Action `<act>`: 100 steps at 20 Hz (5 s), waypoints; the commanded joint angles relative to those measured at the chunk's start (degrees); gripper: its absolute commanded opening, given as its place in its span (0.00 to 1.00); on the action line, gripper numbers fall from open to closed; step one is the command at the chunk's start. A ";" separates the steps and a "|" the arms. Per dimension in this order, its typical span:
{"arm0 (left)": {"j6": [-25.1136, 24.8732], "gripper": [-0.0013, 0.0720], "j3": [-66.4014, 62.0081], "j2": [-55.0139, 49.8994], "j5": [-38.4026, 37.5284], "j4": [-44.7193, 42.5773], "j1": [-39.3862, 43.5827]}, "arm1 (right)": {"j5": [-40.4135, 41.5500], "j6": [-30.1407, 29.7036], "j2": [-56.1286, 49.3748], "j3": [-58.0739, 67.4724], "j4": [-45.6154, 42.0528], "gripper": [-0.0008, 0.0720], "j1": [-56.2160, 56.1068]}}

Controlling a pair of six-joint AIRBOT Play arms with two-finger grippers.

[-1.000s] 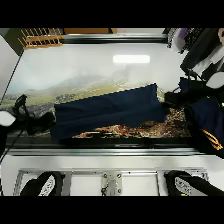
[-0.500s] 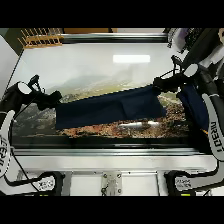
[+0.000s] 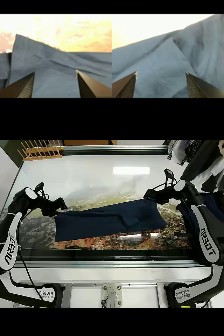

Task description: Fold the clothes and pants, and hang the long-sleeved shirts on hangers.

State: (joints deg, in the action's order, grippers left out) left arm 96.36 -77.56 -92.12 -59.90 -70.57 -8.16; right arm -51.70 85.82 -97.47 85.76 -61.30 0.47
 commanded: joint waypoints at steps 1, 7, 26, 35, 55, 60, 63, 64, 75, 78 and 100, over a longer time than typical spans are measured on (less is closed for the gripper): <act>0.00 0.76 -5.27 1.40 -3.96 0.04 0.07 | -2.97 -3.48 1.05 2.25 2.25 0.92 2.82; -0.57 0.12 2.05 11.34 -2.47 0.11 5.73 | -21.24 -11.91 -2.97 3.82 2.36 0.92 17.29; 2.27 0.03 11.26 16.20 8.94 0.22 24.06 | -25.24 -21.38 -19.45 3.89 23.17 0.91 10.08; 2.23 0.03 8.74 11.61 8.33 0.24 26.84 | -25.88 -15.67 -12.31 4.13 9.57 0.03 9.77; -0.11 0.03 -36.92 -31.87 -1.18 6.25 46.16 | -44.76 1.29 6.99 23.61 -14.27 0.03 -7.91; -0.13 0.03 -38.95 -31.02 -2.93 5.22 43.39 | -44.19 3.80 6.91 24.02 -15.23 0.03 -11.76; -0.13 0.03 -38.95 -27.80 -4.90 0.90 37.24 | -43.19 5.79 6.67 24.33 -15.23 0.03 -14.29; -0.17 0.03 -38.95 -26.51 -5.44 -0.22 34.91 | -42.32 6.67 6.60 24.37 -15.23 0.03 -15.28; -3.19 0.03 -38.71 -12.74 -11.56 -0.39 10.34 | -25.24 17.73 -2.54 24.37 -8.28 0.03 -30.91; -4.52 0.03 -38.71 -10.40 -12.81 -0.33 6.73 | -18.25 17.66 -8.09 24.37 -5.20 0.03 -35.43; -9.09 0.03 -3.41 16.24 -2.64 -0.24 11.19 | -10.56 -6.34 8.81 -17.09 7.65 0.80 -6.82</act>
State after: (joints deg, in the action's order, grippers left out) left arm 89.01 -89.43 -80.99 -65.47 -70.85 0.27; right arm -60.53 79.88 -91.20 78.83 -52.66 -15.07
